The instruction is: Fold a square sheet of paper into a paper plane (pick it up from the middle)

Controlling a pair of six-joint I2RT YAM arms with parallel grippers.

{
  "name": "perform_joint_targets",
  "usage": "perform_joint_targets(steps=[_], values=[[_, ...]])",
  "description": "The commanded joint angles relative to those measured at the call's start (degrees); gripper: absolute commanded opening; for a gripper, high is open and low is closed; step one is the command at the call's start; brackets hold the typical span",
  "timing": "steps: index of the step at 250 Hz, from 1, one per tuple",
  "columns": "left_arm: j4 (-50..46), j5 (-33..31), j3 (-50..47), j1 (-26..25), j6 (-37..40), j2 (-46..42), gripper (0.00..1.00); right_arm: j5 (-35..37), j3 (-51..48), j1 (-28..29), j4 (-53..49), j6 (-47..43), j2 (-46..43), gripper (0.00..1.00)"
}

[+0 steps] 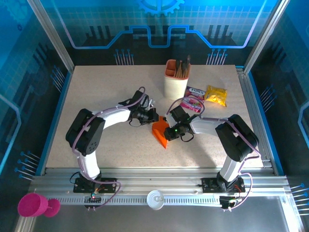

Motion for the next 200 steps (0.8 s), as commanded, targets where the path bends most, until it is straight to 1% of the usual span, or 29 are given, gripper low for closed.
perform_joint_targets(steps=[1,30,80,135,200], values=[[2.07,1.14,-3.83,-0.74,-2.28,-3.66,0.00,0.68,-1.90,-0.66,-1.47,-0.70,1.49,0.00],[4.38,1.87,-7.17,-2.60,-3.39,-5.41,0.00,0.68,-1.88,-0.66,-1.41,-0.83,1.71,0.00],[8.16,1.86,-10.81,-5.77,-5.26,-5.48,0.00,0.63,-2.05,-0.69,-1.40,-0.86,2.08,0.00],[9.75,1.53,-11.91,-6.24,-5.82,-4.18,0.00,0.68,-2.14,-0.66,-1.48,-0.98,2.10,0.00],[9.34,-0.27,-11.66,-6.24,-4.21,-1.63,0.00,0.53,-1.87,-0.66,-1.48,-1.19,2.36,0.00]])
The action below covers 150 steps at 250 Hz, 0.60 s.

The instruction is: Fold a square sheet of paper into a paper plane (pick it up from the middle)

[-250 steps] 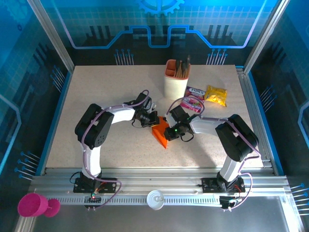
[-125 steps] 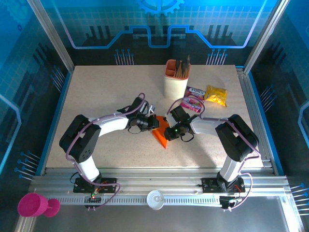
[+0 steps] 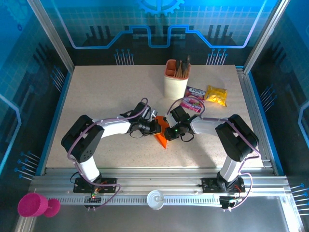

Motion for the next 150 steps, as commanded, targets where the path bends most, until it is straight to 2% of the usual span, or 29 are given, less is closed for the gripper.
perform_joint_targets(steps=[1,150], values=[[0.25,-1.12,-0.35,-0.12,0.78,1.96,0.00,1.04,-1.62,-0.53,-2.11,-1.14,2.41,0.00],[0.99,-3.98,-3.14,0.05,1.71,4.05,0.00,0.16,-1.12,-0.62,-2.18,-1.24,2.89,0.00]])
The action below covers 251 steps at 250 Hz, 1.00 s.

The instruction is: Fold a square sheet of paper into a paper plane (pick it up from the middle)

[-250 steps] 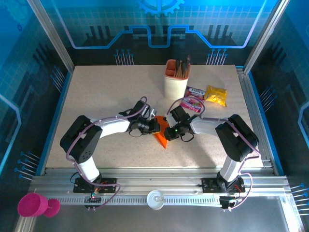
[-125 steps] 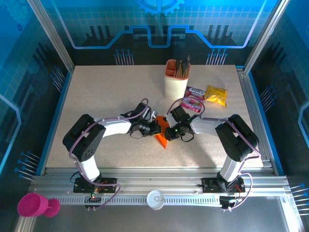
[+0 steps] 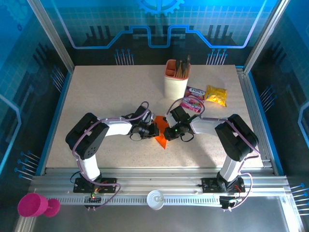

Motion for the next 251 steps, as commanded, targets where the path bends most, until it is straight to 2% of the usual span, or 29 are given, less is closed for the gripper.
perform_joint_targets(steps=[1,64,83,115,172,207,251], values=[[-0.03,-1.22,-1.14,0.05,1.01,0.92,0.00,0.92,-1.12,-0.51,-2.80,-1.04,2.54,0.00],[0.96,-1.34,-1.94,0.05,0.01,1.35,0.00,-0.39,1.74,-1.36,-4.45,-0.18,0.48,0.00],[1.50,-1.52,-2.46,0.05,-0.86,1.23,0.00,-0.96,1.53,-1.91,-4.27,1.07,-2.09,0.12],[3.66,-1.61,-3.61,0.05,-3.49,0.99,0.00,-2.51,-1.20,-1.83,-3.28,4.11,-7.93,0.15],[5.42,-1.98,-4.31,-0.21,-5.69,0.66,0.00,-3.71,-5.16,2.58,-0.19,9.15,-13.30,0.05],[5.22,-2.22,-4.49,-0.22,-6.01,0.27,0.00,-2.56,-5.25,6.14,1.64,10.85,-12.21,0.00],[4.91,-2.24,-4.58,-0.21,-5.93,0.27,0.00,-2.85,-4.47,7.49,3.98,12.12,-8.72,0.00]])
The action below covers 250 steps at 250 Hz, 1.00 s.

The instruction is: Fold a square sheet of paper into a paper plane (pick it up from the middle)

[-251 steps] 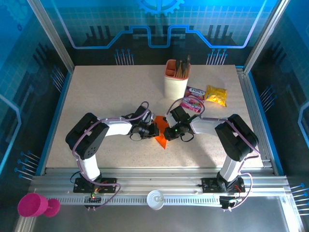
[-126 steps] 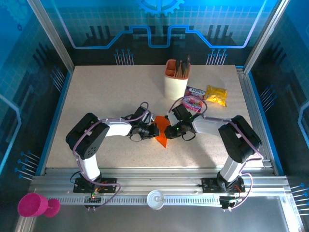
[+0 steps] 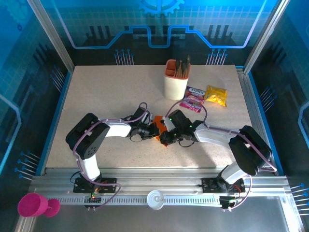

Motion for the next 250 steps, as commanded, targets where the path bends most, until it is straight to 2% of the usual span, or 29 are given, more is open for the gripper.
perform_joint_targets(steps=[1,72,138,184,250], values=[[-2.46,-2.21,-1.54,-0.21,-0.71,0.09,0.00,-0.43,0.14,0.74,2.57,2.21,2.61,0.00],[-2.92,-2.03,-1.28,-0.21,-0.44,-0.01,0.00,-0.04,-0.16,1.53,5.28,2.95,6.94,0.00],[-3.02,-2.32,-1.42,-0.15,-0.31,0.17,0.00,1.23,-3.40,-0.83,6.73,2.46,8.02,0.00],[-2.76,-2.68,-1.89,-0.21,-0.64,0.14,0.00,-0.80,-6.79,-2.53,9.60,3.79,9.08,0.00],[-2.76,-7.86,-3.78,0.03,-3.89,-2.69,0.00,-4.14,-13.06,-6.34,14.09,10.43,11.11,0.00]])
